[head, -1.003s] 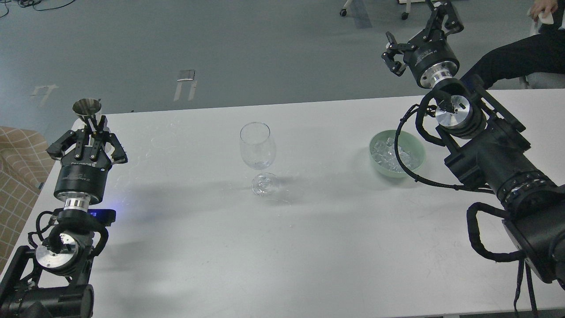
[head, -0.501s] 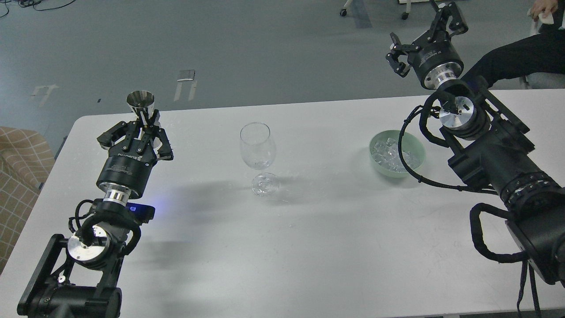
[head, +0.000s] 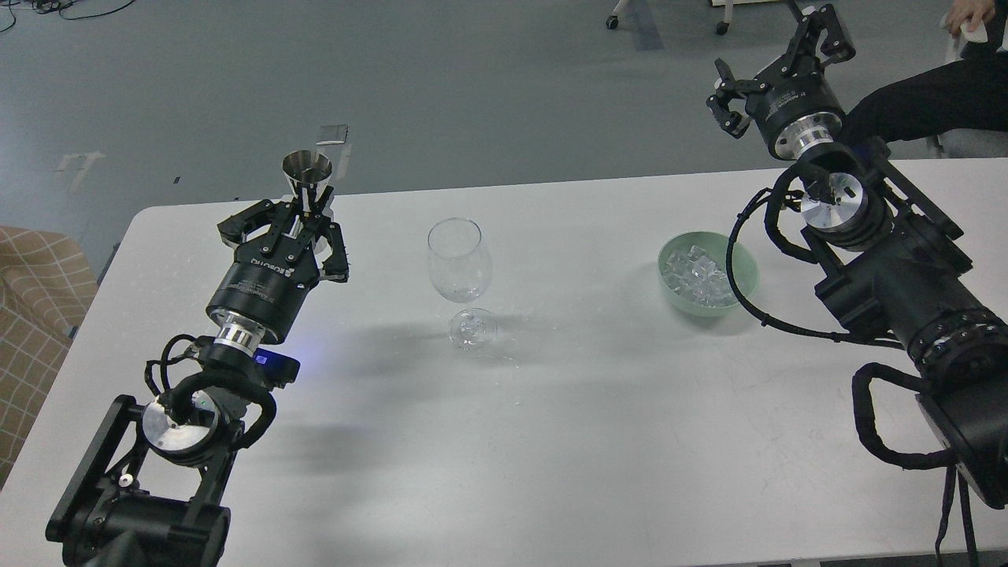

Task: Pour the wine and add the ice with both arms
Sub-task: 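Lift the jigger with the left gripper and carry it toward the wine glass, then tilt the jigger over the wine glass with the left gripper to pour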

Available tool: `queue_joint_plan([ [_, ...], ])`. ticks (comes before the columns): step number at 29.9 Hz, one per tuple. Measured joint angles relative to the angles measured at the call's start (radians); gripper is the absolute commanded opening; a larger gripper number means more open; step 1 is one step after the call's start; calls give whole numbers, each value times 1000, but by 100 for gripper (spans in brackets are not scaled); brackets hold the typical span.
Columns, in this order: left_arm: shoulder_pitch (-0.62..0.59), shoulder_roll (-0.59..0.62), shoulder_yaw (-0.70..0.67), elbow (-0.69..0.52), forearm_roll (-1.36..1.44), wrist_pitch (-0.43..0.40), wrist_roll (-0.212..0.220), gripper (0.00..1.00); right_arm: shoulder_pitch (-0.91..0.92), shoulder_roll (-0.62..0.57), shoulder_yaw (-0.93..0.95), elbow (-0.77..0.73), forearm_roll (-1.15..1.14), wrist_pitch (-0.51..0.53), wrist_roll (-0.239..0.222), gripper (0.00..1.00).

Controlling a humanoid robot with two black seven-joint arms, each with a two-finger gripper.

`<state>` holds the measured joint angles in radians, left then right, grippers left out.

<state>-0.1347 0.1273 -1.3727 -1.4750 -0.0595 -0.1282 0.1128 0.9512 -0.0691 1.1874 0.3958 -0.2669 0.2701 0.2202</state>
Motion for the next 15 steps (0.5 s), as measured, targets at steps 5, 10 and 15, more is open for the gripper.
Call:
queue_joint_plan([
  [5, -13, -3, 51, -14, 43, 30, 14, 19, -1, -1, 0, 0, 0, 0, 0, 100],
  [10, -6, -9, 67, -41, 116, 36, 17, 19, -5, -8, 0, 2, 1, 0, 1, 100],
  [15, -4, -16, 86, -48, 160, 43, 18, 19, -8, -12, 0, 3, 1, 1, 1, 100],
])
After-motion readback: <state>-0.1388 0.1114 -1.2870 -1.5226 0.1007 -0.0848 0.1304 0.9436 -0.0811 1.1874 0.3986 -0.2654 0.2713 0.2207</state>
